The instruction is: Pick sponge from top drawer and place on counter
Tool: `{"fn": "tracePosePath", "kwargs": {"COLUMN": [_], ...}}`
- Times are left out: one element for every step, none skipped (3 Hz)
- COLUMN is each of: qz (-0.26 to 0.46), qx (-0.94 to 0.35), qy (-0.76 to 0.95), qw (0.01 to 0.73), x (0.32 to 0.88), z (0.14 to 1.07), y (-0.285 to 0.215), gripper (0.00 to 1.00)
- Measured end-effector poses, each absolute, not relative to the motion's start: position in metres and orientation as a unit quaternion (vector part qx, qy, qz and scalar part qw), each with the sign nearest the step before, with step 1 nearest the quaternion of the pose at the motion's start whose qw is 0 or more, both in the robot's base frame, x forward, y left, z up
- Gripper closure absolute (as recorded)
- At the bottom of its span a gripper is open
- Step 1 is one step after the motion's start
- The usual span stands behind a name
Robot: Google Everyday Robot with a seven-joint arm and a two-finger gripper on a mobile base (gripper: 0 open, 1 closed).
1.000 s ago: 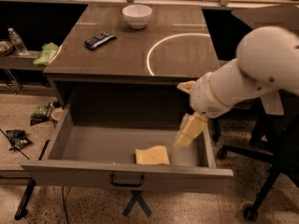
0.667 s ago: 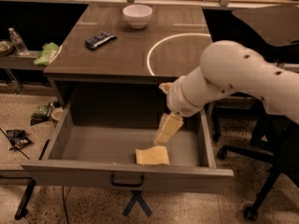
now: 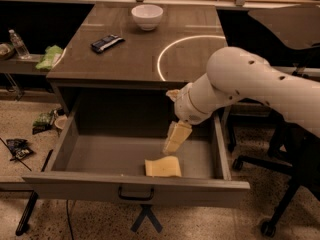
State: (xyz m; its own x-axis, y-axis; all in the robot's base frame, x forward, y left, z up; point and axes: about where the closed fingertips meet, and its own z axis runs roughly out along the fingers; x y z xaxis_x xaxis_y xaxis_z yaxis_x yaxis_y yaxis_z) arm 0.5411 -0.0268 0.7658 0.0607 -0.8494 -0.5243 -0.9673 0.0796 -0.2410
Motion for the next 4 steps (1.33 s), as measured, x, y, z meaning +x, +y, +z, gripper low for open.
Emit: {"fn": "tracePosePath", "kwargs": {"qz": [0.118, 0.137, 0.159, 0.175], "qx": [-0.687, -0.706, -0.716, -0.725], "qy": [0.664, 0.647, 0.631, 0.614], "qw": [0.271, 0.254, 0.252, 0.258], "x": [0.554, 0.561, 0.561, 0.560], "z": [0.740, 0.715, 0.686, 0.660], "y": [-0.033, -0.033, -0.027, -0.018], "gripper": [0.00, 0.00, 0.00, 0.00]}}
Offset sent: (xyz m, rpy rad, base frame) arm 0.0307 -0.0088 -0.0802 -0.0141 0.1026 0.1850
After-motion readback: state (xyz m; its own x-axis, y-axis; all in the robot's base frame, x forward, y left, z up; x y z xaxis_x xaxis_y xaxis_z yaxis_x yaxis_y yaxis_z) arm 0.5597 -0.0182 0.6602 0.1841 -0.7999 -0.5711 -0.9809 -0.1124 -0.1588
